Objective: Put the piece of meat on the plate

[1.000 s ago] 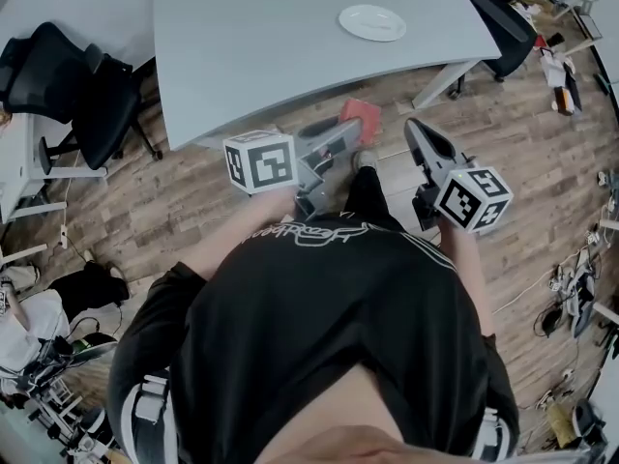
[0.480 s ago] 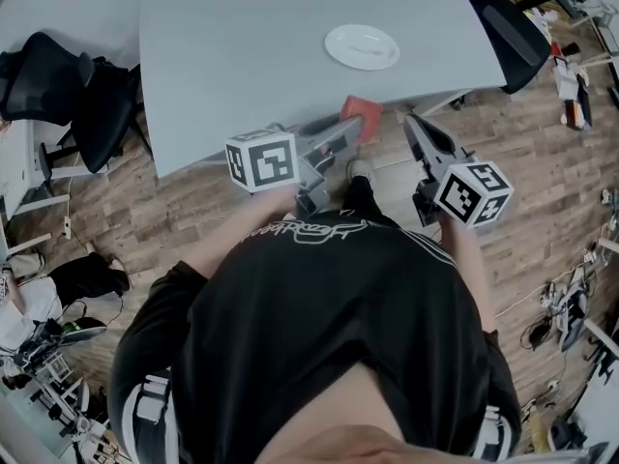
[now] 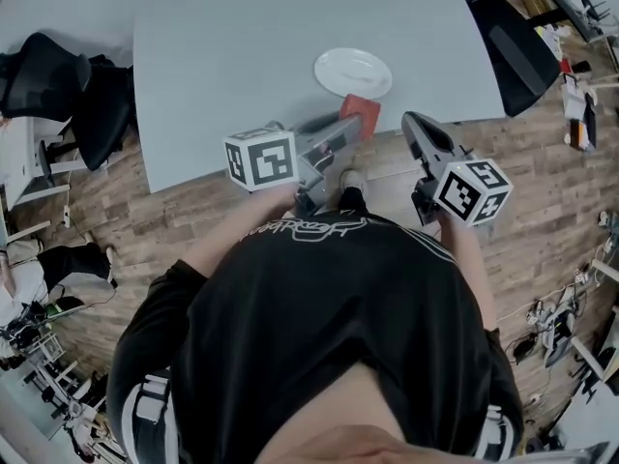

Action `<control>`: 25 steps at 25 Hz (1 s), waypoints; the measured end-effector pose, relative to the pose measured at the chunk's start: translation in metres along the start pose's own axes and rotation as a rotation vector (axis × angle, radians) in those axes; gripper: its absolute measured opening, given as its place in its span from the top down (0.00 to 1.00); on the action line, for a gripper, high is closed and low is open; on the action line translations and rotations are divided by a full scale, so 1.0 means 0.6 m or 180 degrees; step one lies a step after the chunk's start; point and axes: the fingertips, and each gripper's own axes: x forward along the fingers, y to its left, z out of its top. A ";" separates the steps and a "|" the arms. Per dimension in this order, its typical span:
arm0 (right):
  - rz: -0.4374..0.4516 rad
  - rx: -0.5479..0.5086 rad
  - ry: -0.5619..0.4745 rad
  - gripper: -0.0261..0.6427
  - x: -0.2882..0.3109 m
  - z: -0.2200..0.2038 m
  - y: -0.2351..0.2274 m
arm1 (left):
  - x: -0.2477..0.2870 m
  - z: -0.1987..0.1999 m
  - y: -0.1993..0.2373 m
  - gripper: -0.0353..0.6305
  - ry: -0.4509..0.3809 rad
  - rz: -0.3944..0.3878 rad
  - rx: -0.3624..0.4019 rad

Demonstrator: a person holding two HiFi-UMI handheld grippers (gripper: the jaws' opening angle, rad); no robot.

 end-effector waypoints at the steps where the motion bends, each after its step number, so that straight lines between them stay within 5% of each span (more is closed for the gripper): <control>1: 0.0014 0.0001 0.0021 0.95 0.005 0.003 -0.006 | 0.005 0.004 0.004 0.81 -0.0003 0.0018 -0.0007; 25: 0.0297 -0.0009 0.0306 0.95 0.131 0.045 -0.096 | 0.086 0.076 0.115 0.81 -0.0057 0.0378 -0.0082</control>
